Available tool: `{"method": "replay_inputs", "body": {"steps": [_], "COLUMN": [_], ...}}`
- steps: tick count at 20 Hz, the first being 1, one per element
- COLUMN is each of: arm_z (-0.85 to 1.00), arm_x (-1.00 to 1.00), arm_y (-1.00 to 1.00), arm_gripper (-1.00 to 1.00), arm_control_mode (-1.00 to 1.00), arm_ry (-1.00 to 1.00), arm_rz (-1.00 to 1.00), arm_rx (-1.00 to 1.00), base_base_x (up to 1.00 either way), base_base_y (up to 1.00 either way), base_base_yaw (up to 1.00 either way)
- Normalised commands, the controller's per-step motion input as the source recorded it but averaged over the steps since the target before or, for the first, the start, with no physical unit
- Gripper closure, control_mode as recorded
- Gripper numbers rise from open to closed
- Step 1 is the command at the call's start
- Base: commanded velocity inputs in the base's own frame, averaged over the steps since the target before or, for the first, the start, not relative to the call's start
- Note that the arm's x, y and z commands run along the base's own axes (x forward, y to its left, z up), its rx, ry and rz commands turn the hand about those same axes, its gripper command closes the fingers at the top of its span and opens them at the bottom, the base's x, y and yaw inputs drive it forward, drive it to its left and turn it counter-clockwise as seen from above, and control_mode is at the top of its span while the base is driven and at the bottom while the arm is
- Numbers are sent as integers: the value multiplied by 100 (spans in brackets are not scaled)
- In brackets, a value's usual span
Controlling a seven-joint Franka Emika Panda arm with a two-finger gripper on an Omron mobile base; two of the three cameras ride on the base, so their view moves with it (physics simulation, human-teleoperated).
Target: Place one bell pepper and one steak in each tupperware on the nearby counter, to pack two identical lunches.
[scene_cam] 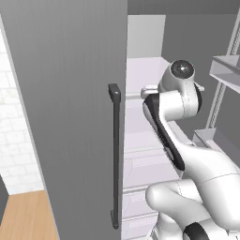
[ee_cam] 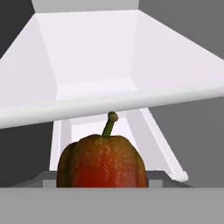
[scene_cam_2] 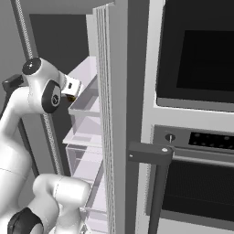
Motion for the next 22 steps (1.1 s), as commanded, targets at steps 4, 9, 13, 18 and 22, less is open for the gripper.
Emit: {"method": "replay_inputs", "body": {"steps": [4, 9, 13, 18, 22], "arm_z": [1, 0, -10, -20, -13], "arm_x": [-100, -100, -100, -100, -50], "arm_y": [0, -2, -2, -1, 0], "arm_gripper": [100, 100, 100, 100, 100], "arm_control_mode": [-100, -100, -100, -100, 100], "arm_ry": [0, 0, 0, 0, 0], "arm_rz": [-7, -6, -6, -4, 0], "arm_rx": [0, 0, 0, 0, 0], "base_base_x": [0, 0, 0, 0, -50], "base_base_y": [0, 0, 0, 0, 0], "base_base_yaw": [0, 0, 0, 0, 0]}}
